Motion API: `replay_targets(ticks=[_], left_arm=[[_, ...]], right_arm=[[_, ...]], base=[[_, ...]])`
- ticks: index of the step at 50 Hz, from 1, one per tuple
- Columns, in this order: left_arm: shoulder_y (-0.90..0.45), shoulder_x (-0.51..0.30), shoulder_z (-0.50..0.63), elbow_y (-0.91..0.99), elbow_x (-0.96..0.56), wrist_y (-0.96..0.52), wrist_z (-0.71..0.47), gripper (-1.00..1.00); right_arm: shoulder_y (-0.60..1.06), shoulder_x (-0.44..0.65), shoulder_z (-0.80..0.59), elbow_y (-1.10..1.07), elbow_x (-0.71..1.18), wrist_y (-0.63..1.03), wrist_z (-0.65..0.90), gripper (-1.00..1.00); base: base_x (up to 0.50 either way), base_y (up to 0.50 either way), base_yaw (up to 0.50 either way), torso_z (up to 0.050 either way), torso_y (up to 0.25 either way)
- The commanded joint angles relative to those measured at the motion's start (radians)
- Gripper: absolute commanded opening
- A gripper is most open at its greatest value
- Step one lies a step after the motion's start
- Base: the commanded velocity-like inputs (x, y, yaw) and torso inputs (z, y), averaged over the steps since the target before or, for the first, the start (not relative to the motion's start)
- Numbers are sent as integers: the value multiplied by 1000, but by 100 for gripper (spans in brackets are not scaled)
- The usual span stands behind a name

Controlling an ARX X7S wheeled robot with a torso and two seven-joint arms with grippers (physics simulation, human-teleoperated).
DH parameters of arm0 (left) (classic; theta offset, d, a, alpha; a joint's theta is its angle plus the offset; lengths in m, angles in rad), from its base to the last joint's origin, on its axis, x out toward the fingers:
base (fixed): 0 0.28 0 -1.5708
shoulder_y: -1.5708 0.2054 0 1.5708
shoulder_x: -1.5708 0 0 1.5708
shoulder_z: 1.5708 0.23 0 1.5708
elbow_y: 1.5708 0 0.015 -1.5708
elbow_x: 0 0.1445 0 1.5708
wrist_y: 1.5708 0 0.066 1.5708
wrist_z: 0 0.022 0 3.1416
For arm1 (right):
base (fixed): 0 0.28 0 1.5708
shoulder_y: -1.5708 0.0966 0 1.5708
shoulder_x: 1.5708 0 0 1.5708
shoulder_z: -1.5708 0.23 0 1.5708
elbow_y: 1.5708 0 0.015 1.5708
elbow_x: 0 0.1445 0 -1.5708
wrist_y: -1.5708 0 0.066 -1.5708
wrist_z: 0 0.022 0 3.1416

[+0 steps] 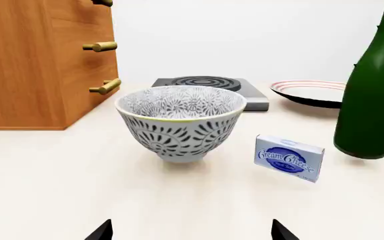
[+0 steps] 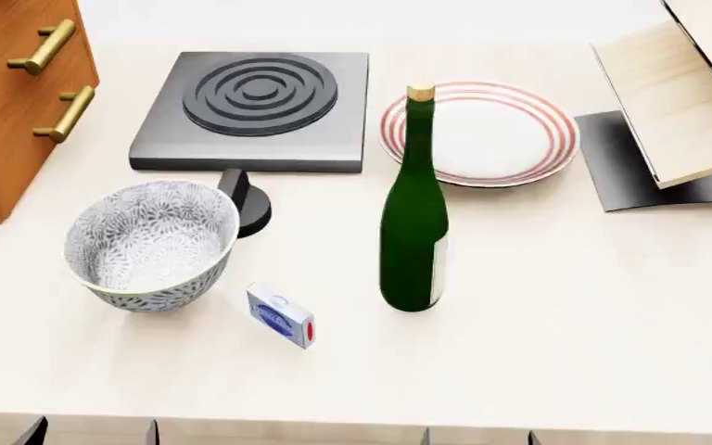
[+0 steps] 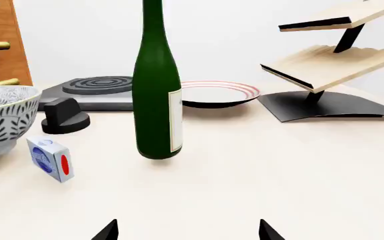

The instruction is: Put the bowl on the top of the cabinet.

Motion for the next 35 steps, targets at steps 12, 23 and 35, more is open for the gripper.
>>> replay_targets(ticks=[12,23,35], left_arm=[[-4,-43,47,12,-38,-13,-62,100],[-17,-64,94,160,-15,-131,-101,100],[-43,-91,127,346,11,-269,-130,100]], right_arm=[[6,46,-67,-7,-4,26,88,100],[16,72,-90,-228,-23,180,120,100],[62,96,-91,-441,-12,329,132,100]], base=[[0,0,0,0,0],[0,0,0,0,0],[0,0,0,0,0]])
